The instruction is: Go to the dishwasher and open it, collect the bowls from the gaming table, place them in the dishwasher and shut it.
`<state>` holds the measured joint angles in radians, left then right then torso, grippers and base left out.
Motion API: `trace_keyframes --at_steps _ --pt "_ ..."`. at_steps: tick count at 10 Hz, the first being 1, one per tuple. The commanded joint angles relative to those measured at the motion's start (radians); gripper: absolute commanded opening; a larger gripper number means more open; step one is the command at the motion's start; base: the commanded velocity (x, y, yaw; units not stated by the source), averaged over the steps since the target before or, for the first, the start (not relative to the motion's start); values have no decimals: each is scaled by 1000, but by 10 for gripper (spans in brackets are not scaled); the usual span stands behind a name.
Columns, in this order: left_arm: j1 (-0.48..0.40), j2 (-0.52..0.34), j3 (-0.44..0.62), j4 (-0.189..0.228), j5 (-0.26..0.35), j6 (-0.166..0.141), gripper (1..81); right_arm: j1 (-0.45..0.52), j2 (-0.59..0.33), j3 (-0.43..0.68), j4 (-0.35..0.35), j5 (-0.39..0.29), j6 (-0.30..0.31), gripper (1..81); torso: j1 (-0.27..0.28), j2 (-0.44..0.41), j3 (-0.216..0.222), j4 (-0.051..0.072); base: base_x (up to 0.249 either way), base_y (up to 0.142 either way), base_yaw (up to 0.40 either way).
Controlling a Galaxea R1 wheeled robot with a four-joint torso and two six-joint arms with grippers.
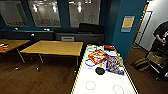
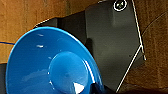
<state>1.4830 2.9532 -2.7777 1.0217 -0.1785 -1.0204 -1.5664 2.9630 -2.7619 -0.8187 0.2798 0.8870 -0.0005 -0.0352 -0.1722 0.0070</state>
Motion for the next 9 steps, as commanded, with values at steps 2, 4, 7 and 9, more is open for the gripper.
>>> trace_keyframes --at_steps 2,4,7,9 --pt "-31 -5 -3 3 28 5 10 31 -8 1 -14 -34 -2 10 1 0 0 0 -88 0 0" --pt "-31 -5 -3 3 28 5 10 33 -6 1 -14 -34 -2 10 1 0 0 0 -102 0 0" --pt "-31 -3 -3 1 28 5 10 33 -3 1 -14 -39 -2 10 1 -1 0 0 -102 0 0" --pt "-31 -3 -3 3 30 5 10 31 -3 1 -13 -40 -2 10 1 -2 0 0 -102 0 0"
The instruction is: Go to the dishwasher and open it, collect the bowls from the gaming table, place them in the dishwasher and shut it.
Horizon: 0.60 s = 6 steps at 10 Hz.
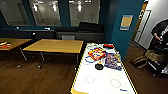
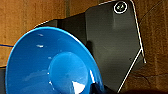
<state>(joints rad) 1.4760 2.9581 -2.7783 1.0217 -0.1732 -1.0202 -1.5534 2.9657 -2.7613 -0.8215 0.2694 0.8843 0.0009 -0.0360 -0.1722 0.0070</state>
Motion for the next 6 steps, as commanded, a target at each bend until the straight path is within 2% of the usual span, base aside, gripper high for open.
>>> trace_keyframes --at_steps 1,6 --pt "-24 -8 -3 3 24 5 10 18 -5 0 -11 -30 1 10 0 0 0 0 -102 0 0" --pt "-22 -10 -3 3 24 5 10 20 -2 -3 -11 -30 1 10 -1 -1 0 0 -109 0 0"
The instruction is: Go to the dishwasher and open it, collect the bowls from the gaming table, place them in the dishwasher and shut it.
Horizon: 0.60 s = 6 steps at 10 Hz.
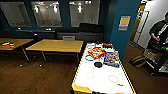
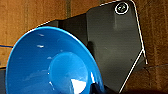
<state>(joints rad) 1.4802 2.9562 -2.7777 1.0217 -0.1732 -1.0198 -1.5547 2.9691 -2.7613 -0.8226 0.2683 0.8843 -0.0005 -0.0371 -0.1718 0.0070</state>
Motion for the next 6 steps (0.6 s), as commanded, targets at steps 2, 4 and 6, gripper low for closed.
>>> trace_keyframes --at_steps 2,4,6 --pt "-27 -6 -3 2 24 4 10 20 -5 -3 -10 -29 1 10 1 0 0 0 -116 0 0" --pt "-25 -6 -3 3 24 6 10 20 -5 -3 -9 -29 1 10 1 0 0 0 -116 0 0" --pt "-25 -6 -3 2 24 4 10 21 -3 -3 -10 -29 -1 10 1 0 0 0 -117 0 0"
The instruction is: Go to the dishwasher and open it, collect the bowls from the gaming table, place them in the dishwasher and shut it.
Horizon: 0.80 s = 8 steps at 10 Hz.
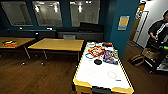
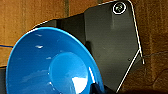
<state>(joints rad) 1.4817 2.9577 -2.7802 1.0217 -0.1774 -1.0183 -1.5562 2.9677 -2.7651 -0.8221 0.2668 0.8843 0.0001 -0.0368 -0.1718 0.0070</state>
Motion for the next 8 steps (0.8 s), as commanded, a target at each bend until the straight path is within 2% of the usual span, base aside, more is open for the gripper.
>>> trace_keyframes --at_steps 1,8 --pt "-27 -9 -1 1 29 3 10 23 -2 1 -11 -28 1 10 0 0 0 0 -118 0 0" --pt "-27 -8 -1 1 29 3 10 24 1 1 -11 -28 -1 10 0 0 0 0 -118 0 0"
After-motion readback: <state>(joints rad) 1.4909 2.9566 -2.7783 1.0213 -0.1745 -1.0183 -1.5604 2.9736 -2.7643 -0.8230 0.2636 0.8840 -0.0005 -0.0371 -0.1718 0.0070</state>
